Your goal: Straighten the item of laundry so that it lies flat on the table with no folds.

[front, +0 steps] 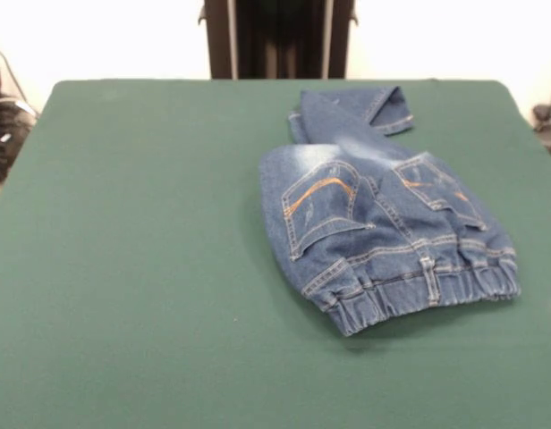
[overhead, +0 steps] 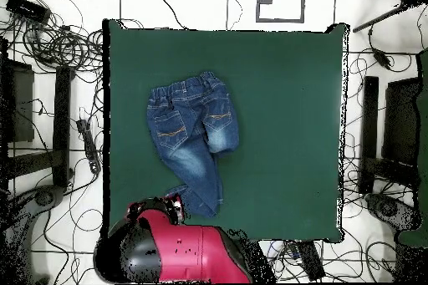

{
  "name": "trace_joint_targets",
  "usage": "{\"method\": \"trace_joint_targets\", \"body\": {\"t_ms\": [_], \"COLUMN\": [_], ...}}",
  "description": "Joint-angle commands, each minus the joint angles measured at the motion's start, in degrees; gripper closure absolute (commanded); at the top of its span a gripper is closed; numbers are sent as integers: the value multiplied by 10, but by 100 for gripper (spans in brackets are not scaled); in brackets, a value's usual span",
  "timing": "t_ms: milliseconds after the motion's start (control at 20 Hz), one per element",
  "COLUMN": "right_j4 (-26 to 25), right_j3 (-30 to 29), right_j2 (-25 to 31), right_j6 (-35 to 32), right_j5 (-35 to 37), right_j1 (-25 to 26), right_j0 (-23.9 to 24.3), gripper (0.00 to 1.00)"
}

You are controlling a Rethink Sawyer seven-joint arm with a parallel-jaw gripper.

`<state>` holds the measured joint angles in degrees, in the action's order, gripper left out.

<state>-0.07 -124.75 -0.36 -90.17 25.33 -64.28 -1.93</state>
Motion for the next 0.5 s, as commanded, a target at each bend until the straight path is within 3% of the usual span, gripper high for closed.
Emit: {"method": "trace_joint_targets", "body": {"t_ms": [50, 500], "right_j4": [9, 35], "right_j3": [-10, 11], "right_j2": [5, 1], "right_j6": [-156, -158], "right_j5": [-112, -166], "right_j1": [131, 206], "right_j0": [-22, -42], "gripper": [0, 0]}}
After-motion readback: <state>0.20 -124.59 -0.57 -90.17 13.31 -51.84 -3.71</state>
